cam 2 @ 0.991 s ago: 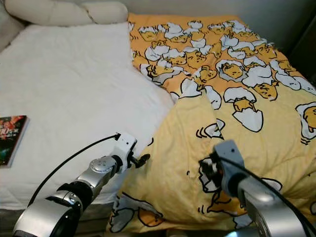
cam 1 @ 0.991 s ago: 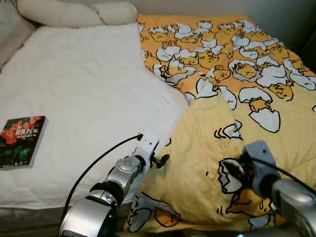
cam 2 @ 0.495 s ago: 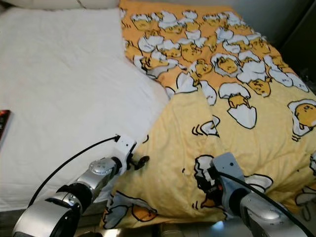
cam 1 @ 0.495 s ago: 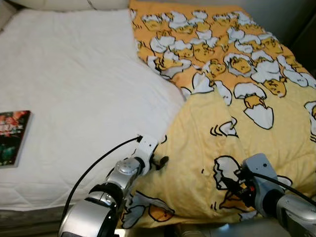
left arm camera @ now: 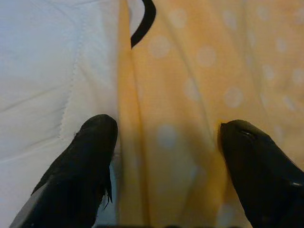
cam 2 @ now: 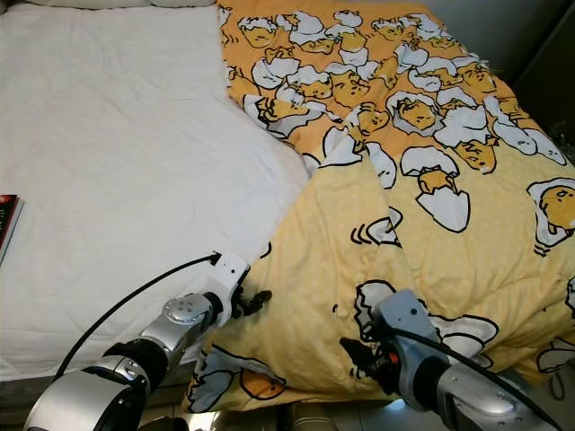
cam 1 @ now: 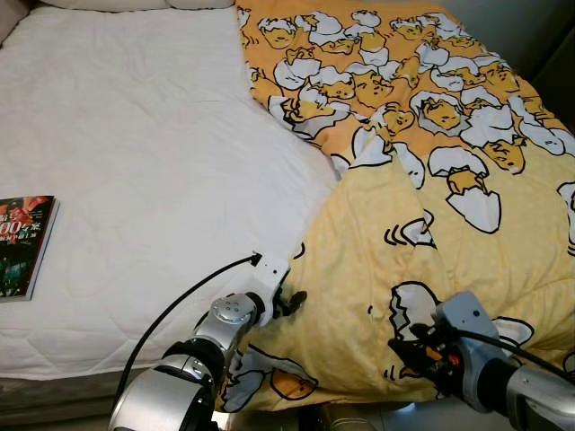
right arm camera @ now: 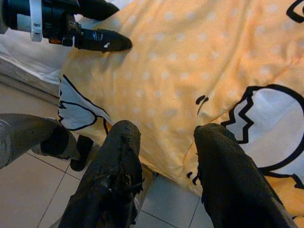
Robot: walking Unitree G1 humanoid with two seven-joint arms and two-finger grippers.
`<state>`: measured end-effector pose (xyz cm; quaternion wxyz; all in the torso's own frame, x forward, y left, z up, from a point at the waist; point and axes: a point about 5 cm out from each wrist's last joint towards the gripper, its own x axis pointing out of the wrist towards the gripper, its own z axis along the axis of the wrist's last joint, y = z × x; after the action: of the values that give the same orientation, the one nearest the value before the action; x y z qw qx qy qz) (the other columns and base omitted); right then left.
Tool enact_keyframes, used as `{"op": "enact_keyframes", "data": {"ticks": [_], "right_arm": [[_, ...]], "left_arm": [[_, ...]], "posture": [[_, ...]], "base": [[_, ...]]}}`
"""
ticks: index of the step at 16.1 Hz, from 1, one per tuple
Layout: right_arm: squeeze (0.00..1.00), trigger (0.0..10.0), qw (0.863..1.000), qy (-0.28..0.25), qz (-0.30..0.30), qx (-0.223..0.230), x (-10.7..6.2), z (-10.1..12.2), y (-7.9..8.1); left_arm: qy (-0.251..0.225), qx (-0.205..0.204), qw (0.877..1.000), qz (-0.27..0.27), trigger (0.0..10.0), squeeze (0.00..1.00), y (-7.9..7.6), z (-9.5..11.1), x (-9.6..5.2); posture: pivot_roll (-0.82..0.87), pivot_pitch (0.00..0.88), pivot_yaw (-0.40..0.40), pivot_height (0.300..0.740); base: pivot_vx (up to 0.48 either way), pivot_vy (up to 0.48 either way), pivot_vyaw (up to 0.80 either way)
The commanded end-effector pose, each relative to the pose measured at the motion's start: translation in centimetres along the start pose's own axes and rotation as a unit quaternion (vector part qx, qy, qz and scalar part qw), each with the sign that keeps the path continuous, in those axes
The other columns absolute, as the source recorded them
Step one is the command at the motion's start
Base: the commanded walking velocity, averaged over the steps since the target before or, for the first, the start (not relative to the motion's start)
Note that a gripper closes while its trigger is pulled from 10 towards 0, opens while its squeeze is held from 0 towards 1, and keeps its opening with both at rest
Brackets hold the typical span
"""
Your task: Clean up the room
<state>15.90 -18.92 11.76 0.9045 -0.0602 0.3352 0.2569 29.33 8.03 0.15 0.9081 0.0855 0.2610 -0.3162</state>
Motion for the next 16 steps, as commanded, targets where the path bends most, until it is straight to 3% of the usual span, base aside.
{"op": "enact_keyframes", "data": {"ticks": [1,11,16], "right_arm": [[0.00,10.0,1.000,-0.004,-0.002,-0.002,-0.3,0.1,0.0],[0.00,10.0,1.000,0.004,-0.027,-0.004,0.2,-0.6,-0.7],[0.00,10.0,0.998,-0.008,-0.056,0.001,1.0,-0.5,-1.3]], "left_arm": [[0.010,-0.006,1.000,-0.020,0.0,0.00,-1.0,-0.5,0.2],[-0.001,-0.012,0.999,-0.047,0.0,0.00,-1.2,0.1,0.3],[-0.003,-0.013,0.997,-0.074,0.0,0.00,-1.3,-0.4,0.0]], "posture": [[-0.41,0.136,-0.073,0.740],[-0.40,0.111,-0.048,0.740],[-0.40,0.054,0.003,0.740]], "base": [[0.000,0.000,0.00],[0.000,0.000,0.00],[0.000,0.000,0.00]]}}
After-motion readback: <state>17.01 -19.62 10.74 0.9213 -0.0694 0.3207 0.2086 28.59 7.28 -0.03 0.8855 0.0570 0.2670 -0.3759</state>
